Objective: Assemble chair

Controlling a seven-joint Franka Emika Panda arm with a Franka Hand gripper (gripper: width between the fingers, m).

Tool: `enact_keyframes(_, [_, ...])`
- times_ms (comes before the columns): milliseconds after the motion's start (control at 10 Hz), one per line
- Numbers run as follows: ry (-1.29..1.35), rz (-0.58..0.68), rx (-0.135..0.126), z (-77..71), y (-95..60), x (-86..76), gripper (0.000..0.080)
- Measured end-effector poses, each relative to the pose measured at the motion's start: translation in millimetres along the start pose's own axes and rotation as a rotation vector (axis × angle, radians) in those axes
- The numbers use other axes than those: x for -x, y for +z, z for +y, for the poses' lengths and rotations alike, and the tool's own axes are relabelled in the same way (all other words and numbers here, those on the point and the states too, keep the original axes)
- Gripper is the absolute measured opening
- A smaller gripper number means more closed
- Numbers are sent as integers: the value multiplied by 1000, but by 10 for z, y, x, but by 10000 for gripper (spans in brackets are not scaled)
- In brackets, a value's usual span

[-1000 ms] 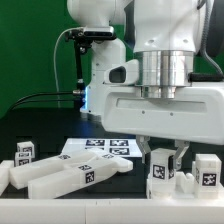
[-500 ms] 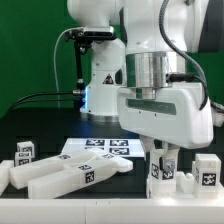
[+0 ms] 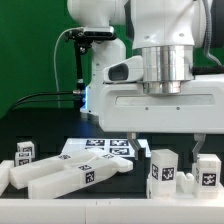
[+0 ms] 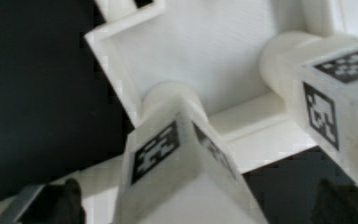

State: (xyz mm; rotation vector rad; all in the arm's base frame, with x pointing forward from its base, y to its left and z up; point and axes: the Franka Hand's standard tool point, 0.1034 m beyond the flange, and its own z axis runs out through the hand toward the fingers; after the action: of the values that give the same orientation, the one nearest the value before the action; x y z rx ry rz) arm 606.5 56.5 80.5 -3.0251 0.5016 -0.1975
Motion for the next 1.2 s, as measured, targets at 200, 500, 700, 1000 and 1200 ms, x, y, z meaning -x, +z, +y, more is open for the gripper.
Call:
enact_keyframes(200, [-151, 1, 2, 6, 0, -3, 649])
enact_keyframes(500, [-250, 3, 8, -13, 2, -1, 532])
enact_keyframes(700, [-131, 3, 7, -16, 6, 3, 332])
enact_keyframes(1000, [310, 7, 16, -10, -8, -6, 285])
enact_keyframes(1200, [666, -2, 12, -4, -14, 1, 285])
